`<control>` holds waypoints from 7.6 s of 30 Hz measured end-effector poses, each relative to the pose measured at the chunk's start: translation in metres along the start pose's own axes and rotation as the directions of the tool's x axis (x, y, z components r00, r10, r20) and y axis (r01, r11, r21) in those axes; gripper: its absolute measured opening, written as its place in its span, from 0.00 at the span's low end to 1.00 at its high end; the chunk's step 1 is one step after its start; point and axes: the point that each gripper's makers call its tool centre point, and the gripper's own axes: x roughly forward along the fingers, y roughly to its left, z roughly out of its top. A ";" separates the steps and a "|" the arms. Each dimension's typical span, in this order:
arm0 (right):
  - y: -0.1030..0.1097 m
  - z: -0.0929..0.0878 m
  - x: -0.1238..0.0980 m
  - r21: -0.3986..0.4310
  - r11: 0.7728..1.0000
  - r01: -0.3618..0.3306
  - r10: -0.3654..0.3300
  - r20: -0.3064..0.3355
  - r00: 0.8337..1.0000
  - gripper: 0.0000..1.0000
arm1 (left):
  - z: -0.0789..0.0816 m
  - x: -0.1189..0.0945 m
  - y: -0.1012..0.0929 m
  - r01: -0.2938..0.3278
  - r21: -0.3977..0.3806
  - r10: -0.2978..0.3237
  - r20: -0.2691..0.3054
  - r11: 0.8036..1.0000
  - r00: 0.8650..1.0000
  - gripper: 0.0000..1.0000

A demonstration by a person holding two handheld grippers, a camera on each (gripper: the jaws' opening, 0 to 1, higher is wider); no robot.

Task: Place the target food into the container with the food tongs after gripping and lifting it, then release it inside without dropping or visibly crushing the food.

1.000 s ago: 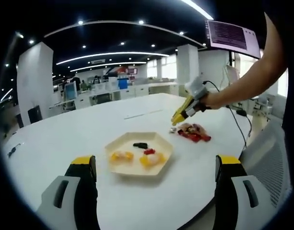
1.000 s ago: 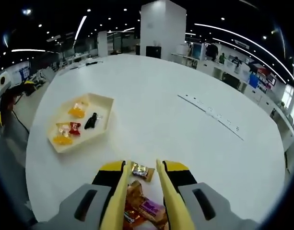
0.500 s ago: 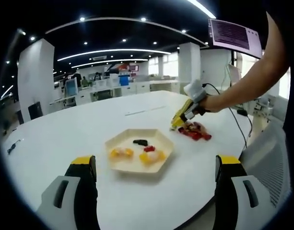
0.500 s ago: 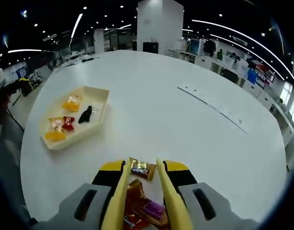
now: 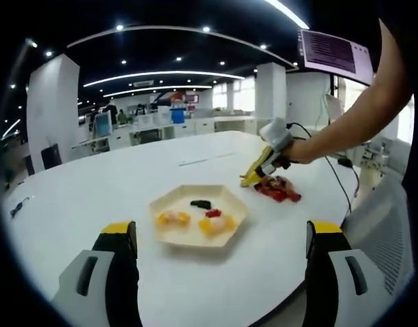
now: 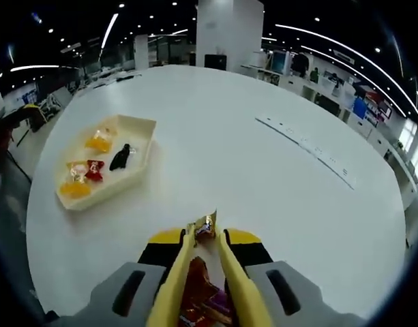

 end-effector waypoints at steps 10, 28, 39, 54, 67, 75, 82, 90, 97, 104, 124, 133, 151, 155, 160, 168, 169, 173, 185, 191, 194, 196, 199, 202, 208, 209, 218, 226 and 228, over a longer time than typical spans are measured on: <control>0.010 0.000 -0.009 -0.036 0.999 -0.031 0.030 -0.024 0.999 0.16 | -0.001 0.001 -0.001 0.004 0.003 -0.004 -0.008 1.000 1.000 0.99; 0.022 0.010 -0.036 -0.061 0.993 -0.096 0.093 -0.049 0.994 0.17 | -0.001 0.000 -0.003 0.010 0.023 -0.010 -0.004 1.000 1.000 0.99; 0.025 0.042 -0.059 -0.063 0.993 -0.099 0.098 -0.023 0.995 0.18 | -0.001 0.000 -0.003 0.010 0.038 -0.010 0.000 0.999 1.000 0.99; 0.025 0.071 -0.079 -0.087 0.993 -0.082 0.083 0.008 0.997 0.18 | -0.002 0.001 -0.007 0.029 0.046 -0.029 -0.012 0.999 1.000 0.99; 0.033 0.080 -0.082 -0.099 0.991 -0.095 0.096 0.011 0.995 0.18 | -0.002 0.000 -0.007 0.034 0.043 -0.033 -0.009 0.998 0.999 0.98; 0.039 0.089 -0.083 -0.117 0.988 -0.101 0.104 0.021 0.994 0.18 | 0.000 0.000 -0.008 0.037 0.040 -0.037 -0.002 0.999 0.999 0.99; 0.044 0.097 -0.083 -0.110 0.988 -0.111 0.114 0.030 0.993 0.18 | 0.002 -0.002 -0.004 0.011 0.051 -0.012 0.010 0.999 1.000 0.99; 0.052 0.106 -0.080 -0.121 0.985 -0.122 0.128 0.038 0.991 0.18 | 0.001 -0.001 -0.006 0.021 0.042 -0.021 0.003 0.999 1.000 0.99; 0.058 0.114 -0.077 -0.124 0.984 -0.131 0.137 0.046 0.989 0.18 | 0.001 -0.001 -0.006 0.020 0.043 -0.021 0.008 0.999 1.000 0.99; 0.066 0.123 -0.075 -0.135 0.981 -0.140 0.148 0.051 0.988 0.18 | 0.001 -0.001 -0.005 0.020 0.038 -0.021 0.008 0.999 1.000 0.99; 0.105 0.167 -0.057 -0.177 0.967 -0.185 0.203 0.088 0.975 0.19 | 0.002 -0.002 -0.006 0.021 0.042 -0.021 0.010 0.999 1.000 0.99; 0.125 0.187 -0.048 -0.205 0.957 -0.203 0.227 0.101 0.969 0.19 | 0.001 -0.002 -0.007 0.024 0.045 -0.024 0.006 0.999 1.000 0.98; 0.148 0.196 -0.036 -0.242 0.943 -0.229 0.256 0.086 0.963 0.19 | 0.002 -0.002 -0.007 0.024 0.041 -0.025 0.011 0.999 1.000 0.96; 0.159 0.197 -0.035 -0.255 0.920 -0.297 0.330 0.095 0.939 0.26 | 0.002 -0.002 -0.007 0.023 0.044 -0.024 0.011 0.999 1.000 0.96; 0.154 0.197 -0.036 -0.266 0.926 -0.269 0.307 0.113 0.945 0.27 | 0.002 -0.002 -0.006 0.023 0.044 -0.023 0.011 0.999 1.000 0.96; 0.148 0.199 -0.041 -0.275 0.927 -0.255 0.300 0.135 0.944 0.29 | 0.003 -0.002 -0.007 0.023 0.043 -0.024 0.012 0.999 1.000 0.96; 0.149 0.200 -0.043 -0.265 0.926 -0.268 0.313 0.141 0.939 0.29 | 0.003 -0.002 -0.007 0.024 0.043 -0.024 0.012 0.999 1.000 0.96; 0.143 0.200 -0.048 -0.263 0.931 -0.254 0.302 0.161 0.940 0.29 | 0.003 -0.002 -0.006 0.024 0.044 -0.024 0.013 0.999 1.000 0.96; 0.125 0.189 -0.072 -0.259 0.935 -0.240 0.290 0.173 0.941 0.29 | 0.002 -0.002 -0.007 0.026 0.048 -0.027 0.011 0.998 1.000 0.96; 0.111 0.176 -0.081 -0.253 0.941 -0.223 0.270 0.167 0.948 0.29 | 0.001 -0.002 -0.009 0.034 0.049 -0.035 0.008 0.998 0.999 0.95; 0.109 0.170 -0.086 -0.250 0.941 -0.227 0.272 0.161 0.949 0.29 | 0.001 -0.002 -0.010 0.036 0.051 -0.037 0.007 0.998 0.999 0.95; 0.105 0.167 -0.090 -0.254 0.943 -0.214 0.260 0.163 0.952 0.29 | 0.001 -0.002 -0.010 0.036 0.050 -0.037 0.006 0.998 0.999 0.95; 0.099 0.163 -0.095 -0.247 0.946 -0.209 0.254 0.166 0.953 0.30 | 0.000 -0.001 -0.010 0.038 0.053 -0.038 0.003 0.998 0.999 0.95; 0.095 0.156 -0.100 -0.241 0.948 -0.208 0.251 0.165 0.954 0.29 | 0.000 -0.001 -0.010 0.040 0.053 -0.040 0.002 0.998 0.999 0.95; 0.081 0.140 -0.109 -0.233 0.956 -0.179 0.221 0.170 0.960 0.30 | 0.000 -0.001 -0.010 0.042 0.052 -0.042 0.000 0.998 0.999 0.95; 0.079 0.137 -0.111 -0.233 0.957 -0.174 0.217 0.175 0.960 0.30 | 0.000 -0.001 -0.010 0.042 0.051 -0.042 0.001 0.998 0.999 0.95; 0.058 0.108 -0.129 -0.188 0.974 -0.129 0.164 0.185 0.969 0.29 | 0.002 0.000 -0.010 0.029 0.081 -0.030 0.013 0.996 0.999 0.97; 0.051 0.095 -0.140 -0.169 0.980 -0.102 0.135 0.194 0.972 0.30 | 0.000 0.000 -0.014 0.052 0.071 -0.052 -0.003 0.996 0.999 0.97; 0.049 0.091 -0.143 -0.166 0.982 -0.089 0.122 0.197 0.973 0.30 | 0.000 0.000 -0.013 0.050 0.067 -0.050 0.000 0.997 0.999 0.96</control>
